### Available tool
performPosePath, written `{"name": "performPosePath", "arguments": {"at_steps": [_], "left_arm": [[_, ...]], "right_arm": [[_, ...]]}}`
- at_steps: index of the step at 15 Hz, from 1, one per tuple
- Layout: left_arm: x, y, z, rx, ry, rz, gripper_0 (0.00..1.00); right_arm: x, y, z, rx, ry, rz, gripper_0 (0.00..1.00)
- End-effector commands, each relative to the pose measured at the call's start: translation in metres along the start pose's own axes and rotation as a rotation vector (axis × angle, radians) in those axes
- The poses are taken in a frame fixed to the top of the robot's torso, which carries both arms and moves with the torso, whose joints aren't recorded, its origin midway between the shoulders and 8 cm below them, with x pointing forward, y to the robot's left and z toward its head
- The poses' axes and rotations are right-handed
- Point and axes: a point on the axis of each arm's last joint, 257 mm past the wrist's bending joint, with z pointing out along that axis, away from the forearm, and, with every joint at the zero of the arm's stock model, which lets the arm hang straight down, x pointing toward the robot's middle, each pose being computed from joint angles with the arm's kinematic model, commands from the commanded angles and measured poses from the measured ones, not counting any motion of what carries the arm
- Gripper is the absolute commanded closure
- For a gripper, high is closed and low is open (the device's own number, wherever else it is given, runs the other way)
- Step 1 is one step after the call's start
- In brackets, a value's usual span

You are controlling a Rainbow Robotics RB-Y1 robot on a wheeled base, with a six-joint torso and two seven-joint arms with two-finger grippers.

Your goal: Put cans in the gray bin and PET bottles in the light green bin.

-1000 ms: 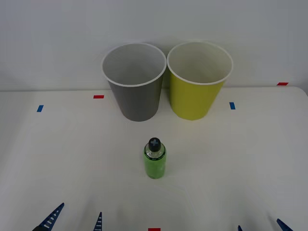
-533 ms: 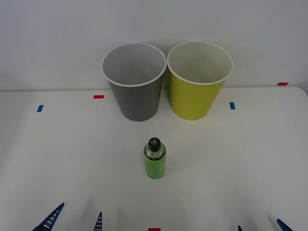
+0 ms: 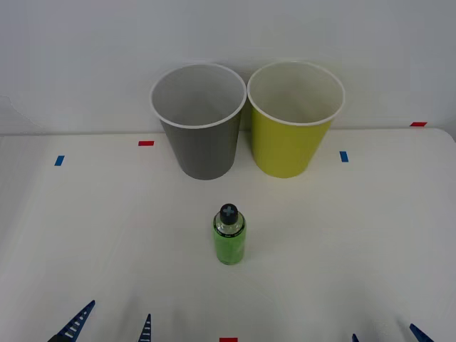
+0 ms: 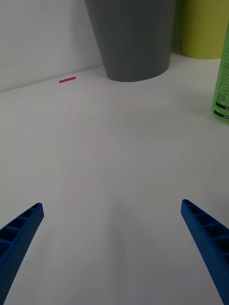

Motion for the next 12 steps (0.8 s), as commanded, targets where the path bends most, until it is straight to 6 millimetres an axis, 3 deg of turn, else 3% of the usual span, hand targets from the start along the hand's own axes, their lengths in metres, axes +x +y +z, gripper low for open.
{"name": "performPosePath", "arguments": {"at_steps": [1,12], "left_arm": [[0.0000,0.0000,0.0000,0.000,0.000,0.000,0.00],[0.0000,0.0000,0.0000,0.000,0.000,0.000,0.00]], "right_arm": [[0.0000,0.0000,0.0000,0.000,0.000,0.000,0.00],[0.0000,0.0000,0.0000,0.000,0.000,0.000,0.00]]}}
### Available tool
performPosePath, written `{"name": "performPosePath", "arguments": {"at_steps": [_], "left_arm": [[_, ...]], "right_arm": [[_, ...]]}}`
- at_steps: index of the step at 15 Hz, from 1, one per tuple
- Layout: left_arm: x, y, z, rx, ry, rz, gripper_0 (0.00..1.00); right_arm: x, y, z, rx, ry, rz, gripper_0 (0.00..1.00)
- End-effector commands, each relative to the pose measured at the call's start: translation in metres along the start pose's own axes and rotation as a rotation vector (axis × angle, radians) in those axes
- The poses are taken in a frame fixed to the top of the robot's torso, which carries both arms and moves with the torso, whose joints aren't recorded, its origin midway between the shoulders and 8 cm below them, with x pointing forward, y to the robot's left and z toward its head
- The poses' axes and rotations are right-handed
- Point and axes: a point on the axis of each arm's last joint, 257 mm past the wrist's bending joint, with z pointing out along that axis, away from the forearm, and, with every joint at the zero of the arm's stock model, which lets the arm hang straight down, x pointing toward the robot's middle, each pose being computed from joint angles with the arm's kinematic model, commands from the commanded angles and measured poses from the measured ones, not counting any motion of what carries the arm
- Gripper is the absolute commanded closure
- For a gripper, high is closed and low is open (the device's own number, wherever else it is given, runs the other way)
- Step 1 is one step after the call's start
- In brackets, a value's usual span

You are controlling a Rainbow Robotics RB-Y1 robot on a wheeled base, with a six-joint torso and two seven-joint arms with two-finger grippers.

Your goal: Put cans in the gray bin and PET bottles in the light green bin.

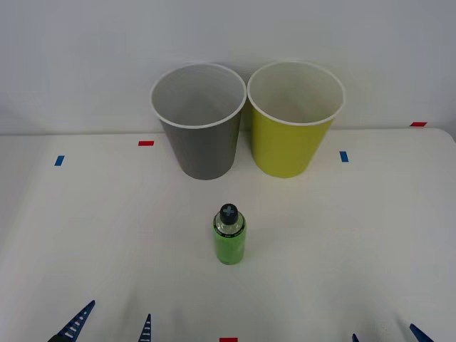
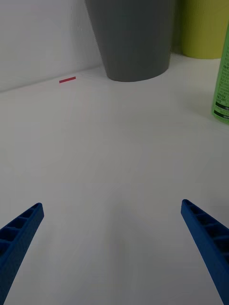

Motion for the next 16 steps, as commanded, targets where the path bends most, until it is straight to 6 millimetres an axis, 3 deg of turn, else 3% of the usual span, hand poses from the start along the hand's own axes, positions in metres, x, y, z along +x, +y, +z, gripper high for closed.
{"name": "performPosePath", "arguments": {"at_steps": [1,14,15,16], "left_arm": [[0.000,0.000,0.000,0.000,0.000,0.000,0.00],[0.000,0.000,0.000,0.000,0.000,0.000,0.00],[0.012,-0.006,0.002,0.014,0.025,-0.003,0.00],[0.005,-0.010,0.004,0.025,-0.008,-0.014,0.00]], "right_arm": [[0.000,0.000,0.000,0.000,0.000,0.000,0.00],[0.000,0.000,0.000,0.000,0.000,0.000,0.00],[0.000,0.000,0.000,0.000,0.000,0.000,0.00],[0.000,0.000,0.000,0.000,0.000,0.000,0.00]]}}
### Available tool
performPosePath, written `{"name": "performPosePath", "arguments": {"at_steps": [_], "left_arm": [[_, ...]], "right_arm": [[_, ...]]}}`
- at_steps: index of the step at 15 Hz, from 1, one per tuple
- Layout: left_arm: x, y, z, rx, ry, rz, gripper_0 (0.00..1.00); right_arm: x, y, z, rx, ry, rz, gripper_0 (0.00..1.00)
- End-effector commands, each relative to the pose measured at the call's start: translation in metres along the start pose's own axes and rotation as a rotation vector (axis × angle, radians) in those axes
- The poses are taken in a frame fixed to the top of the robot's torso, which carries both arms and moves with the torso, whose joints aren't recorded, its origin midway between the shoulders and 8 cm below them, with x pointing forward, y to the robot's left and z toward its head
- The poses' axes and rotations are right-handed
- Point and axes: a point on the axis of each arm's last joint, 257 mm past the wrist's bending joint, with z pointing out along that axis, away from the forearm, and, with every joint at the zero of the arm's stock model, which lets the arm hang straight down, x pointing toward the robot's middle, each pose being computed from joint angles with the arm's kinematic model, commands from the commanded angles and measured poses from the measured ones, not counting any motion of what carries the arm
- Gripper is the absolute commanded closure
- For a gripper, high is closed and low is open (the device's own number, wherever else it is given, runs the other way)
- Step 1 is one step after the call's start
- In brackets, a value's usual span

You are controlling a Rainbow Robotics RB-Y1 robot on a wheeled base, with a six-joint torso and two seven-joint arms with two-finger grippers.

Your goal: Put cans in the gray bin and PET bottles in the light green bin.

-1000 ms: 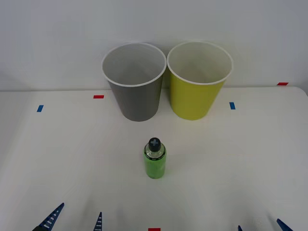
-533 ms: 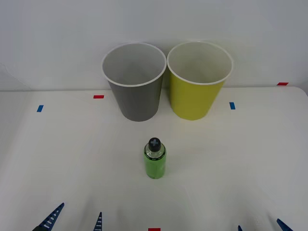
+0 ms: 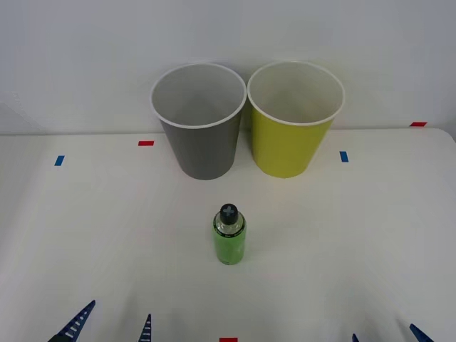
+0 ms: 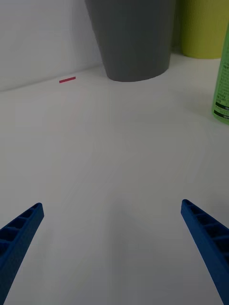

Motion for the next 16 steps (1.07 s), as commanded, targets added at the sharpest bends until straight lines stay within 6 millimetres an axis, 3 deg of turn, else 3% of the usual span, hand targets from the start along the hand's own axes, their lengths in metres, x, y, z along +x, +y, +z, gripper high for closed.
{"name": "performPosePath", "arguments": {"at_steps": [1,4,6,11,13,16], "left_arm": [[-0.004,-0.010,0.003,0.030,-0.045,-0.031,0.00],[-0.030,-0.011,0.011,0.057,-0.136,-0.111,0.00],[-0.045,-0.022,0.023,0.108,-0.177,-0.128,0.00],[-0.061,-0.043,0.035,0.238,-0.227,-0.055,0.00],[-0.068,-0.036,0.043,0.243,-0.245,-0.063,0.00],[-0.078,-0.057,0.050,0.313,-0.255,-0.139,0.00]], "right_arm": [[0.000,0.000,0.000,0.000,0.000,0.000,0.00],[0.000,0.000,0.000,0.000,0.000,0.000,0.00],[0.000,0.000,0.000,0.000,0.000,0.000,0.00],[0.000,0.000,0.000,0.000,0.000,0.000,0.00],[0.000,0.000,0.000,0.000,0.000,0.000,0.00],[0.000,0.000,0.000,0.000,0.000,0.000,0.00]]}}
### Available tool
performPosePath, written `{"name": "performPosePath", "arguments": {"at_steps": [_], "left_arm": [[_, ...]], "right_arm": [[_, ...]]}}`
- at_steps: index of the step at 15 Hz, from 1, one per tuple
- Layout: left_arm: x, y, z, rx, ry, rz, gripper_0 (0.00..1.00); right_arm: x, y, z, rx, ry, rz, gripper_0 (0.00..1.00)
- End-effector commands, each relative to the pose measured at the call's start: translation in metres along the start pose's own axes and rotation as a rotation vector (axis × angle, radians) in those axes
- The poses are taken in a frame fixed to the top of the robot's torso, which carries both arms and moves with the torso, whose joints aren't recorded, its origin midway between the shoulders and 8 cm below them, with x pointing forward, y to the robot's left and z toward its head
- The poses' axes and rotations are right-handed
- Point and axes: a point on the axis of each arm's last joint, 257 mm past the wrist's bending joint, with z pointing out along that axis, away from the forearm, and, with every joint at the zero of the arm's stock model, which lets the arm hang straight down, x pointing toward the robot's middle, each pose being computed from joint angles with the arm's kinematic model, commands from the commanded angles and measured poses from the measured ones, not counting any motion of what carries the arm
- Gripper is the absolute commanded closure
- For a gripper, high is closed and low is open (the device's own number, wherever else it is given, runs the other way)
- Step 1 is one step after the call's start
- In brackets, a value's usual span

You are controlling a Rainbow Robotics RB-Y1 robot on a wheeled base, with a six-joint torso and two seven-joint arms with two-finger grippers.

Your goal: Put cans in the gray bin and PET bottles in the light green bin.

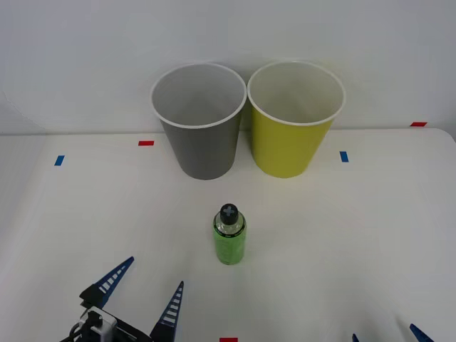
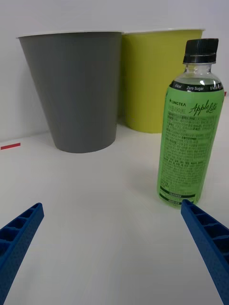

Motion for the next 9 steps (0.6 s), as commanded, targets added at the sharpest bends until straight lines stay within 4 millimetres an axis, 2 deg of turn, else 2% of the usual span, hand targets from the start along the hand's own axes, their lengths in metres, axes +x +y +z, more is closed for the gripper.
{"name": "performPosePath", "arguments": {"at_steps": [1,5,9], "left_arm": [[0.000,-0.020,0.012,0.074,-0.005,-0.067,0.00],[-0.005,-0.028,0.031,0.141,-0.033,-0.032,0.00],[-0.014,-0.051,0.050,0.201,-0.052,-0.041,0.00]], "right_arm": [[0.000,0.000,0.000,0.000,0.000,0.000,0.00],[0.000,0.000,0.000,0.000,0.000,0.000,0.00],[0.000,0.000,0.000,0.000,0.000,0.000,0.00]]}}
